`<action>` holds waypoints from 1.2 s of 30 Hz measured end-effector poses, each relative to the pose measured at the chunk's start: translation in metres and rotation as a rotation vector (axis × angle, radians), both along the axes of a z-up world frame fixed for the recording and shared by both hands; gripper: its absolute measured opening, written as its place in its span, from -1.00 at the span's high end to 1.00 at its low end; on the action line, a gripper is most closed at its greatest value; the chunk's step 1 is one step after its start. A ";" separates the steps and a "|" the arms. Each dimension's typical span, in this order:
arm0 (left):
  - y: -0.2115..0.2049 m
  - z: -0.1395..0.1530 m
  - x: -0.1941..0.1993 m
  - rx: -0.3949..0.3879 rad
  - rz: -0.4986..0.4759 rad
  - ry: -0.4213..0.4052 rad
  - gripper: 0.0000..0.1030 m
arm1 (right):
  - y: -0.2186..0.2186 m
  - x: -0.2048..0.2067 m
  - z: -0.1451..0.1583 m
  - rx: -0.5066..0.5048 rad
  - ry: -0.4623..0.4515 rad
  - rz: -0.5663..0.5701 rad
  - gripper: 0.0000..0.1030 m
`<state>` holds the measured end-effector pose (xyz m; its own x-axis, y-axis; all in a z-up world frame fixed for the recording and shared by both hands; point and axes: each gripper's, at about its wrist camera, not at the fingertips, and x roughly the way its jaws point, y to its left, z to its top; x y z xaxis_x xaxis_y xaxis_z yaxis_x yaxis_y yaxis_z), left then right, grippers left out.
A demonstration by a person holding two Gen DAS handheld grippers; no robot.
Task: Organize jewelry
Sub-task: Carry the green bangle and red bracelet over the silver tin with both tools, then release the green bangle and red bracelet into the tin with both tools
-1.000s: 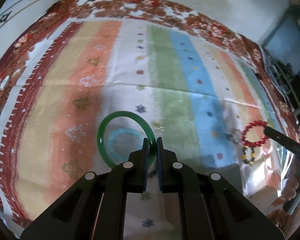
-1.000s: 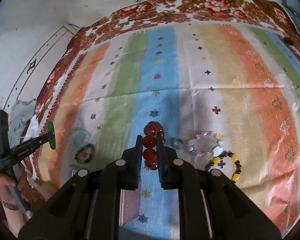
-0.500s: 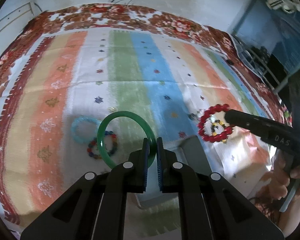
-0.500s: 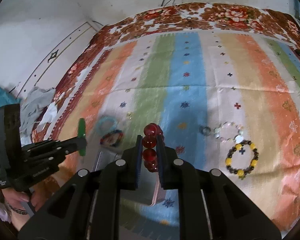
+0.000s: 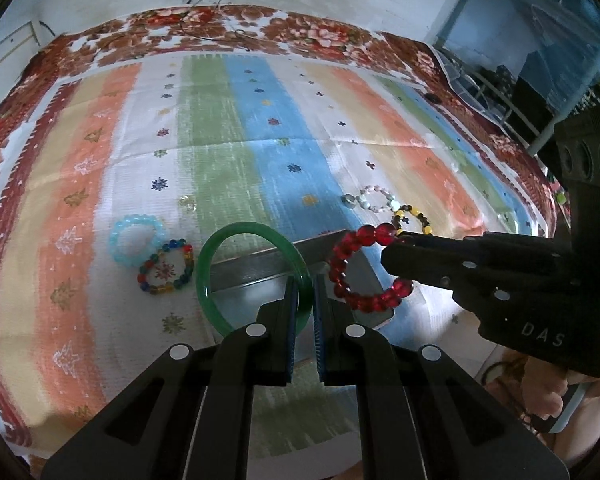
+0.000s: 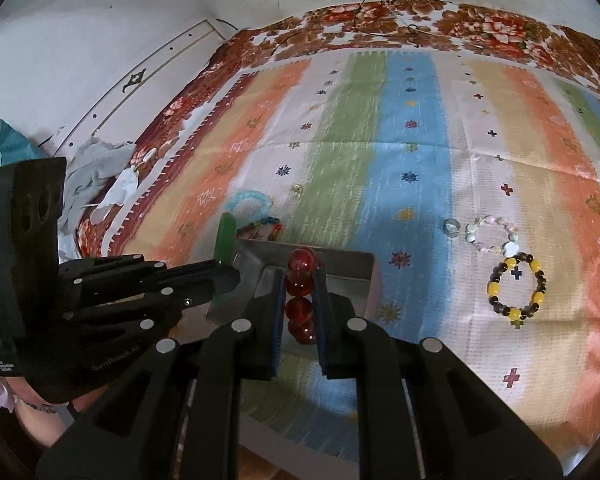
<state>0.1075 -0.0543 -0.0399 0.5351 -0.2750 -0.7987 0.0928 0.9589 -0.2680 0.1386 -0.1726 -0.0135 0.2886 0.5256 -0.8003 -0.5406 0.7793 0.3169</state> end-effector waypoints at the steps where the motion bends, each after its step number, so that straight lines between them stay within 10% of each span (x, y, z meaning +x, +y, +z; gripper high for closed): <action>1: 0.000 -0.001 0.000 -0.001 0.004 0.001 0.86 | 0.000 0.001 0.000 0.002 0.002 -0.006 0.71; 17: 0.004 -0.013 0.010 -0.056 0.019 0.056 0.79 | 0.004 0.001 -0.004 -0.019 -0.001 0.021 0.68; 22: 0.004 -0.011 0.009 -0.061 0.019 0.049 0.77 | 0.002 0.004 -0.005 -0.022 0.011 0.013 0.37; 36: 0.036 -0.008 0.018 -0.055 0.089 0.056 0.35 | -0.007 0.016 -0.008 -0.030 0.025 -0.029 0.17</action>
<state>0.1253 -0.0187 -0.0482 0.5140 -0.2722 -0.8134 -0.0091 0.9465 -0.3225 0.1542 -0.1798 -0.0220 0.2830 0.4930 -0.8227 -0.5095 0.8040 0.3066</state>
